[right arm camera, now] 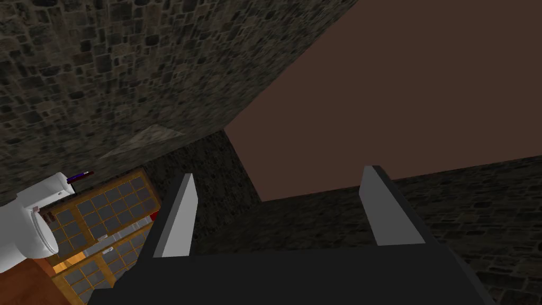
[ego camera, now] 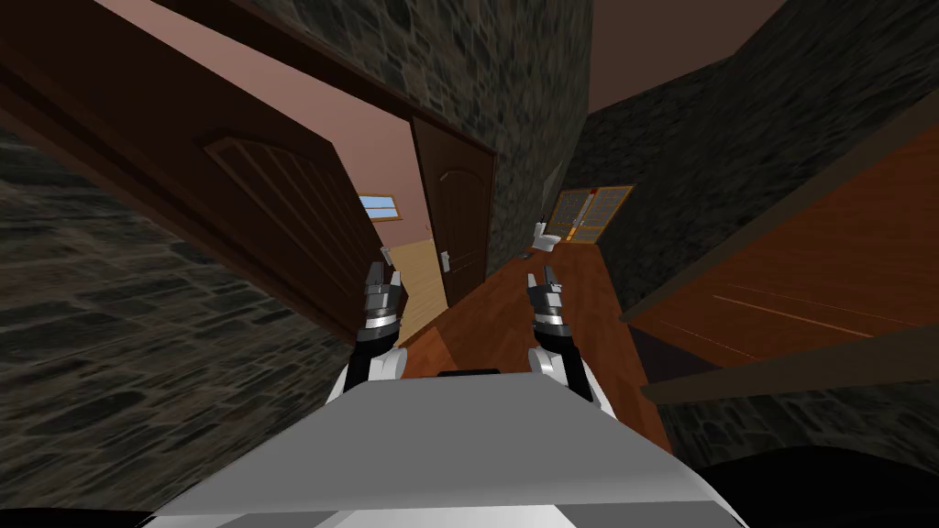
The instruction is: Push the door open
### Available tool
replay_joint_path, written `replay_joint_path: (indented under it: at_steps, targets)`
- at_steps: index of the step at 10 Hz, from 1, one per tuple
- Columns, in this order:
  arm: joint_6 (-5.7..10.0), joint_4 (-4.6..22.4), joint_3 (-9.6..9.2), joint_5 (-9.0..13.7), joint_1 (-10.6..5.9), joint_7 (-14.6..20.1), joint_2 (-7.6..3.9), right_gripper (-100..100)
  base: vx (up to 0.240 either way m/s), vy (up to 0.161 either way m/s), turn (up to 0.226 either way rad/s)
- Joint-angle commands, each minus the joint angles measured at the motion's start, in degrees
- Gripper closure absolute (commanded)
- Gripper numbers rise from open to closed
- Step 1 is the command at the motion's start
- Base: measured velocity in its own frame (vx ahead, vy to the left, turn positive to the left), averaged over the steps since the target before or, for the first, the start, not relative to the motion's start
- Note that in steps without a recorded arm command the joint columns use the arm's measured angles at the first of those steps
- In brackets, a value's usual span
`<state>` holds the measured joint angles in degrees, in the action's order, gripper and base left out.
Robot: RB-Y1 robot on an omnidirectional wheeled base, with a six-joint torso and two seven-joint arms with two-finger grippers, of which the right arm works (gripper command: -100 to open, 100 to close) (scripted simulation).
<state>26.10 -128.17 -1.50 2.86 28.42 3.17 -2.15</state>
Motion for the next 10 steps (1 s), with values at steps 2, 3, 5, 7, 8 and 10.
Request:
replay_joint_path:
  at_steps: [2,3,5,7,8,10]
  targets:
    - [0.03,1.0,-1.23,-1.2,0.3,0.6,-0.53,-100,0.188,0.054,0.024]
    - [0.06,1.7,-2.0,-1.9,0.48,1.0,-0.85,-100,0.238,0.003,0.029]
    - [0.1,3.1,-3.7,-3.6,0.89,1.9,-1.5,-100,0.243,-0.006,0.039]
    - [0.15,4.5,-5.32,-5.1,1.28,2.7,-2.1,-100,0.206,-0.005,0.037]
    - [0.17,5.3,-6.27,-6.1,1.51,3.1,-2.43,-100,0.216,0.021,0.044]
    - [0.23,7.0,-8.2,-7.9,1.97,4.1,-3.09,-100,0.206,0.029,0.042]
